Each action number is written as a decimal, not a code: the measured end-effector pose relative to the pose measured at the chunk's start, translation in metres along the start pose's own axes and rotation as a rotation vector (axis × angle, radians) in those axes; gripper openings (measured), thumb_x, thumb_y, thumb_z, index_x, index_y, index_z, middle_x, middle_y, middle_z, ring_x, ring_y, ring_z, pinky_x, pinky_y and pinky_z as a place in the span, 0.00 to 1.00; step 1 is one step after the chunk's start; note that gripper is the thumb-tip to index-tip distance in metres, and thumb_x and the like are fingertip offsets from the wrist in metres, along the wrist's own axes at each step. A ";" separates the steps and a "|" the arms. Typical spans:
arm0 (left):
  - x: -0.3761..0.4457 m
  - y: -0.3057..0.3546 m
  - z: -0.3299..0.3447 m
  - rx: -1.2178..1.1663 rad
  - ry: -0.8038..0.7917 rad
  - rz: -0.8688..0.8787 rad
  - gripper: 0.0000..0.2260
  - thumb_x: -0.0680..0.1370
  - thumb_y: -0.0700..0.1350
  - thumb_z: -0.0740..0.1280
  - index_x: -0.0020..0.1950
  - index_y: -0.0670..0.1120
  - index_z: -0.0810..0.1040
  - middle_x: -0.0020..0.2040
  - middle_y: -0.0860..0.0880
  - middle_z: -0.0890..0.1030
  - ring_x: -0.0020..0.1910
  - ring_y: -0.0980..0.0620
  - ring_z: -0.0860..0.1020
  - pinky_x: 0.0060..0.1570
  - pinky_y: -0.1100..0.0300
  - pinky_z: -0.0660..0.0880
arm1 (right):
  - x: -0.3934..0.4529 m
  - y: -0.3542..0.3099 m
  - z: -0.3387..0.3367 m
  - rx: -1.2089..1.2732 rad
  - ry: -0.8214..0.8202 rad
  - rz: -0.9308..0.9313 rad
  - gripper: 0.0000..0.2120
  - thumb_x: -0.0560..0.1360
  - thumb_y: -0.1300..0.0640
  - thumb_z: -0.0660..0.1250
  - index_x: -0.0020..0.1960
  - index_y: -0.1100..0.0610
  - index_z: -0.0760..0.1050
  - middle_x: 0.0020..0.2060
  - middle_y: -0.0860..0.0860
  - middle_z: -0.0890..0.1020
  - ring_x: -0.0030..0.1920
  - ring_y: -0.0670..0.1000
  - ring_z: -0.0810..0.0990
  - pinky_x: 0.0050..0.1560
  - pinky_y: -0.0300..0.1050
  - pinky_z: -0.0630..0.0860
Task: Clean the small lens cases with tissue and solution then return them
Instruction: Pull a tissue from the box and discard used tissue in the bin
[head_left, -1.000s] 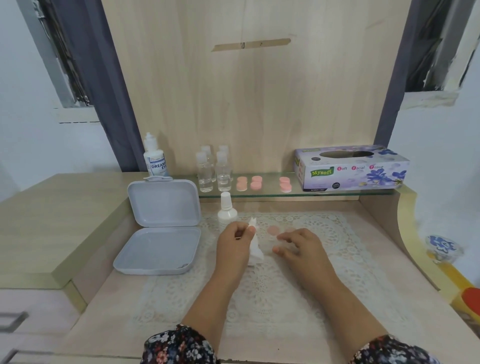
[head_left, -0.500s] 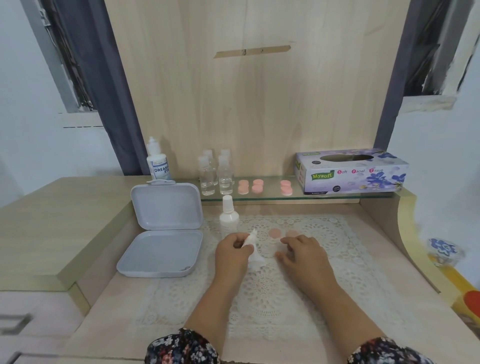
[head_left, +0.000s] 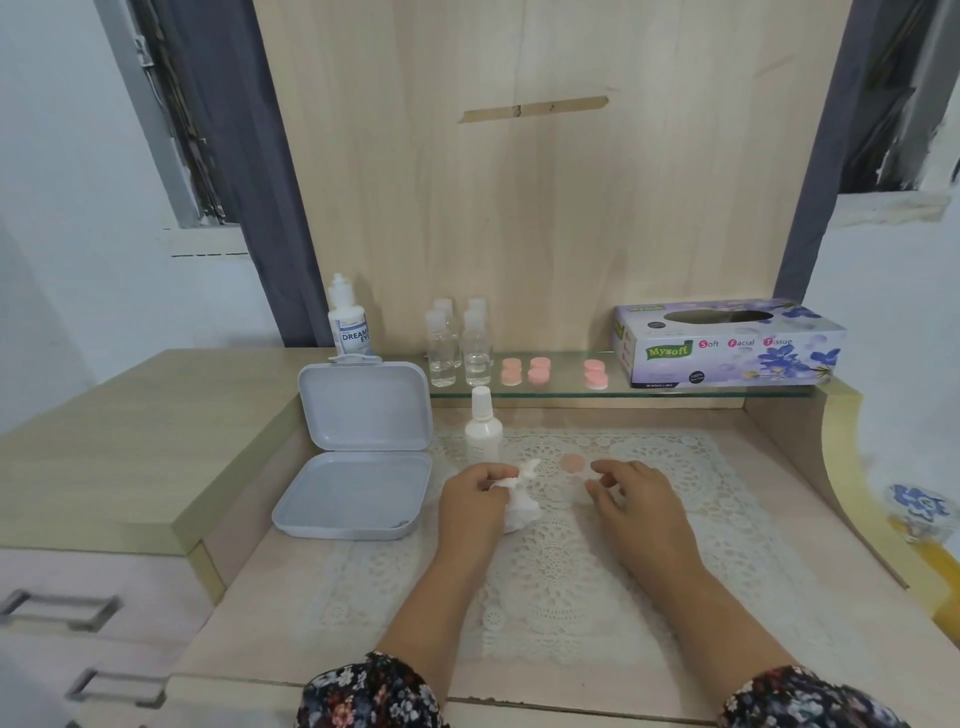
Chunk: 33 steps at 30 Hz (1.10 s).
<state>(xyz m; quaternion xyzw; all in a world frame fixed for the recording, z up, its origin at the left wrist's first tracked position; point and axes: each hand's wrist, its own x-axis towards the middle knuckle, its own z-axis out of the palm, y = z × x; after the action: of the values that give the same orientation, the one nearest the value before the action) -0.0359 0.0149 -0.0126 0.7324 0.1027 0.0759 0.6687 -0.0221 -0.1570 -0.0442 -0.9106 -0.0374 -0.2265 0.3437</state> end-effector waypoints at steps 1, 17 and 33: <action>-0.001 0.001 -0.002 0.002 -0.004 -0.012 0.14 0.75 0.32 0.62 0.46 0.49 0.81 0.46 0.53 0.81 0.43 0.58 0.77 0.35 0.68 0.72 | 0.000 0.000 -0.001 0.007 0.015 -0.006 0.12 0.79 0.55 0.64 0.60 0.55 0.78 0.49 0.46 0.79 0.51 0.46 0.71 0.54 0.41 0.68; -0.025 0.009 -0.083 0.014 -0.044 -0.003 0.08 0.73 0.33 0.67 0.47 0.44 0.82 0.44 0.43 0.82 0.37 0.49 0.80 0.28 0.62 0.76 | -0.003 -0.082 0.003 0.277 -0.251 -0.049 0.06 0.77 0.54 0.66 0.51 0.47 0.81 0.45 0.40 0.80 0.44 0.41 0.76 0.43 0.32 0.68; -0.067 -0.018 -0.232 -0.048 -0.118 -0.025 0.06 0.68 0.37 0.72 0.39 0.47 0.79 0.38 0.45 0.82 0.35 0.49 0.80 0.33 0.59 0.74 | -0.064 -0.202 0.074 0.491 -0.671 -0.223 0.04 0.74 0.58 0.71 0.43 0.50 0.81 0.38 0.45 0.82 0.38 0.44 0.79 0.41 0.36 0.74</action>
<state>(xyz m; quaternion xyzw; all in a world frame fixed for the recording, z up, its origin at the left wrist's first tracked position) -0.1587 0.2230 -0.0070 0.7180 0.0704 0.0267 0.6920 -0.0958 0.0503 0.0020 -0.8154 -0.2979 0.0620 0.4924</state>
